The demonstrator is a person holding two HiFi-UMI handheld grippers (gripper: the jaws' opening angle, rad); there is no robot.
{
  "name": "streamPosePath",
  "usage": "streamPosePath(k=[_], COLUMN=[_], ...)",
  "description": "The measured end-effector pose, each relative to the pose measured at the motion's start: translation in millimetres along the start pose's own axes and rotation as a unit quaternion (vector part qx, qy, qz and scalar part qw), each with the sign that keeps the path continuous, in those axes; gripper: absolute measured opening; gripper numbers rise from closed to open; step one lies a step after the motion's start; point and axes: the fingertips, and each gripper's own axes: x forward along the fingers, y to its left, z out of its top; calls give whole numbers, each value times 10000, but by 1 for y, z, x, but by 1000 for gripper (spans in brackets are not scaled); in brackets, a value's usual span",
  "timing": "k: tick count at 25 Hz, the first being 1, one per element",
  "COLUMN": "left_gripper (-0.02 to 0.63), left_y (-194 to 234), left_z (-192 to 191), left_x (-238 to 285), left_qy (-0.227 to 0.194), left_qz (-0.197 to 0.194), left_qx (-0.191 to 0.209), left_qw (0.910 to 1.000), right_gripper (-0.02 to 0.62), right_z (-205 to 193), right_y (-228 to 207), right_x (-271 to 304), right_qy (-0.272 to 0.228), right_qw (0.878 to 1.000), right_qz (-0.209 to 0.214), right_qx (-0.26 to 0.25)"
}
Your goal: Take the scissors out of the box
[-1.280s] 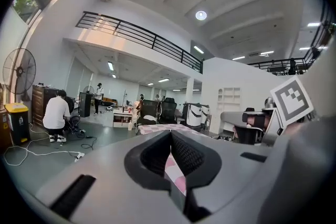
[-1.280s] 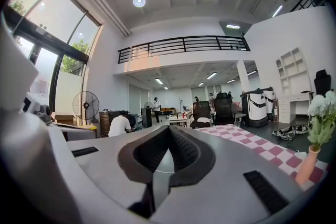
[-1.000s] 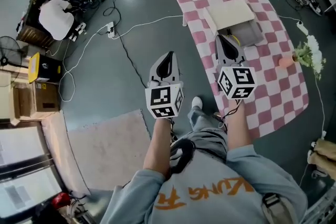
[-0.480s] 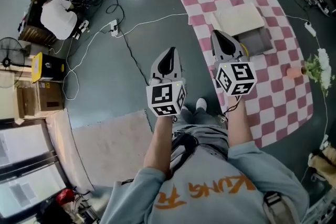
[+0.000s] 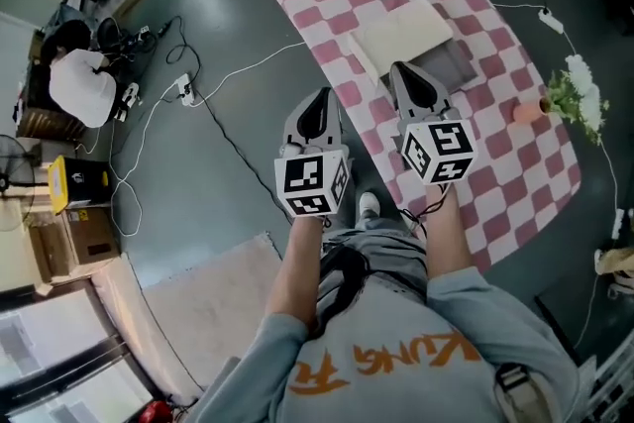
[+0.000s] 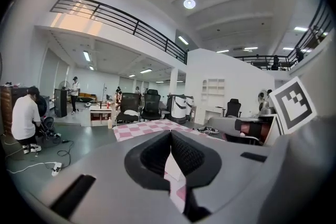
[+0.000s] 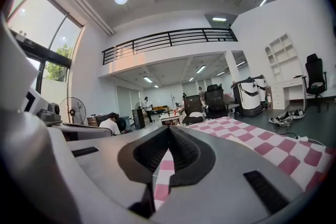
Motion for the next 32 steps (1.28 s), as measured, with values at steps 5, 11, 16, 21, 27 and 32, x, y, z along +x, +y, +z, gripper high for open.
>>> streamPosePath(k=[5,11,16,21,27,32], left_gripper=[20,20,20,20,20,20], left_y=[-24,-39,-44,-41,-37,-29], left_z=[-6,-14,-24,-32,-40,-50], left_x=[23,43,56,65,75,82], left_qy=[96,205,327,414,479,545], left_qz=[-335,-530,-600,-617,-626,-612], left_qx=[-8,-91,-144,-213,-366,-524], left_qw=[9994,9983,9976,9970,9962,9953], right_gripper=[-3,-3,-3,-3,-3,-3], right_z=[0,-2,-2,-7,-27,-55], right_y=[-33,-67,-86,-99,-105,-110], right_x=[-10,-16,-13,-1,15,26], right_qy=[45,171,325,684,1289,1953], right_qw=[9994,9982,9975,9949,9860,9739], right_qz=[-328,-570,-577,-516,-383,-184], right_qx=[-25,-63,-247,-538,-983,-1140])
